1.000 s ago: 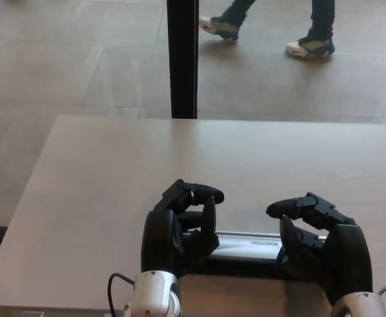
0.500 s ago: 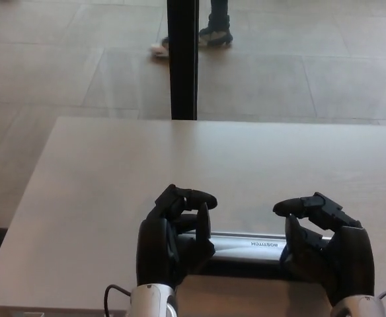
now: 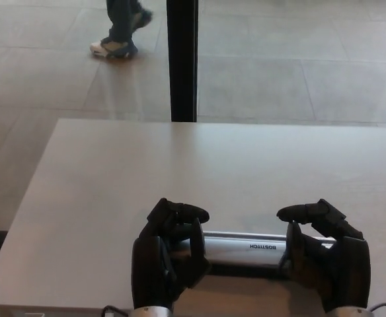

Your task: A hole pucnch is kept on the middle on the desk infront of the robot and the robot uses both its hands as fists to press on it and use it

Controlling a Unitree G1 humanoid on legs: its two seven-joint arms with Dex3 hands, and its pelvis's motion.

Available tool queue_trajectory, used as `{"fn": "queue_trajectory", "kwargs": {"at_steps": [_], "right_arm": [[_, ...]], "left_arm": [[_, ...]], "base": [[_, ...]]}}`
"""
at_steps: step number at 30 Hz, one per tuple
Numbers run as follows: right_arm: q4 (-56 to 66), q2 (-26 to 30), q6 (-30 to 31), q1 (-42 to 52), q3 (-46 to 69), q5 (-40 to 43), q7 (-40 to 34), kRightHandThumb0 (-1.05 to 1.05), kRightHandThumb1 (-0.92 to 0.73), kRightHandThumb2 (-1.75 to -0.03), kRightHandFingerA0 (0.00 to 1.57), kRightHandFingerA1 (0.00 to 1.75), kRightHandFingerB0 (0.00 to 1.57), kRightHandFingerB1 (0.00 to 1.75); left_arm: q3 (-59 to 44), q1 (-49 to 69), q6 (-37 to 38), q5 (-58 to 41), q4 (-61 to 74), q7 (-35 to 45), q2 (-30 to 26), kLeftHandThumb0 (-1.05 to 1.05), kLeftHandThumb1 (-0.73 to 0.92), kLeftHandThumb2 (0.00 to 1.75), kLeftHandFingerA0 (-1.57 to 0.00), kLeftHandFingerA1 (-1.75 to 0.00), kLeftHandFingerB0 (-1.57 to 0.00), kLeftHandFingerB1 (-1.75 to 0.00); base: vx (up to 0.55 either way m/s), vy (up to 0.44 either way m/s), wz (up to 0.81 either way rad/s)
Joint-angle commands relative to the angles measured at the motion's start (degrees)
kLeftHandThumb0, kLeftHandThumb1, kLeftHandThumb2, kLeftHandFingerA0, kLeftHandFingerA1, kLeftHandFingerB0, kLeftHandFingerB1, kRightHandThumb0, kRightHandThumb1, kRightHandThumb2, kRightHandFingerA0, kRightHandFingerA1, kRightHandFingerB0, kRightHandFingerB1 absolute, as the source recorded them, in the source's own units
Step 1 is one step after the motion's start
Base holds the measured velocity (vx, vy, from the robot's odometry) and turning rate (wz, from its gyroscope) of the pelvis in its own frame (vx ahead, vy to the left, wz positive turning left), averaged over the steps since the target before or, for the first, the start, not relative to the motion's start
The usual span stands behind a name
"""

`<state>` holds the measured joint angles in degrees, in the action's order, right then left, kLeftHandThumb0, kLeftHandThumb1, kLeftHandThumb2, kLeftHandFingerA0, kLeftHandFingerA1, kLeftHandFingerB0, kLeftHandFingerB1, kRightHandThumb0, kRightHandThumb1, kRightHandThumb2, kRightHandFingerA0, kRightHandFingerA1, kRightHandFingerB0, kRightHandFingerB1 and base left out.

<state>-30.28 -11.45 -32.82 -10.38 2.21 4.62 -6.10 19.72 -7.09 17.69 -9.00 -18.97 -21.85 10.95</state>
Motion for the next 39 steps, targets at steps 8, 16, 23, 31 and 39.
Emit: {"fn": "queue_trajectory", "kwargs": {"at_steps": [8,16,23,31,39], "right_arm": [[-20.85,-2.19,-15.04,0.19,5.33,-4.33,-13.23,-0.55,-0.47,-1.06,1.31,1.36,1.09,1.21],[-27.18,-1.59,-15.10,-3.10,7.82,-1.95,-13.67,-0.57,-0.54,-0.91,1.11,1.64,0.97,1.41],[-31.29,-1.12,-14.80,-5.57,10.10,-0.76,-13.91,-0.55,-0.50,-0.97,1.16,1.60,1.02,1.38],[-31.24,-1.74,-17.19,-5.32,10.86,-1.36,-13.26,-0.56,-0.45,-1.08,1.36,1.38,1.09,1.20],[-16.18,-3.88,-14.50,-5.94,9.27,1.96,-6.87,-0.50,-0.45,-1.09,1.30,1.34,1.03,1.16]], "left_arm": [[-4.12,0.58,7.93,-2.27,-17.54,-8.60,19.49,-0.31,0.64,1.14,-1.01,-1.75,-0.68,-1.71],[-5.11,-0.66,7.71,-2.44,-20.15,-10.49,19.59,-0.32,0.73,0.92,-0.97,-1.75,-0.67,-1.69],[-5.37,-2.85,7.96,-1.02,-23.40,-11.99,18.59,-0.31,0.67,1.04,-0.92,-1.75,-0.70,-1.63],[-6.05,-3.38,9.57,0.00,-25.84,-12.66,18.24,-0.32,0.66,1.07,-1.02,-1.75,-0.69,-1.71],[-5.72,-5.19,7.69,-4.36,-17.92,-10.11,20.12,-0.32,0.70,1.01,-1.00,-1.75,-0.69,-1.68]], "base": [[0.00,0.000,0.00],[0.00,0.000,0.00],[0.00,0.000,0.00],[0.00,0.000,0.00],[0.00,0.000,0.00]]}}
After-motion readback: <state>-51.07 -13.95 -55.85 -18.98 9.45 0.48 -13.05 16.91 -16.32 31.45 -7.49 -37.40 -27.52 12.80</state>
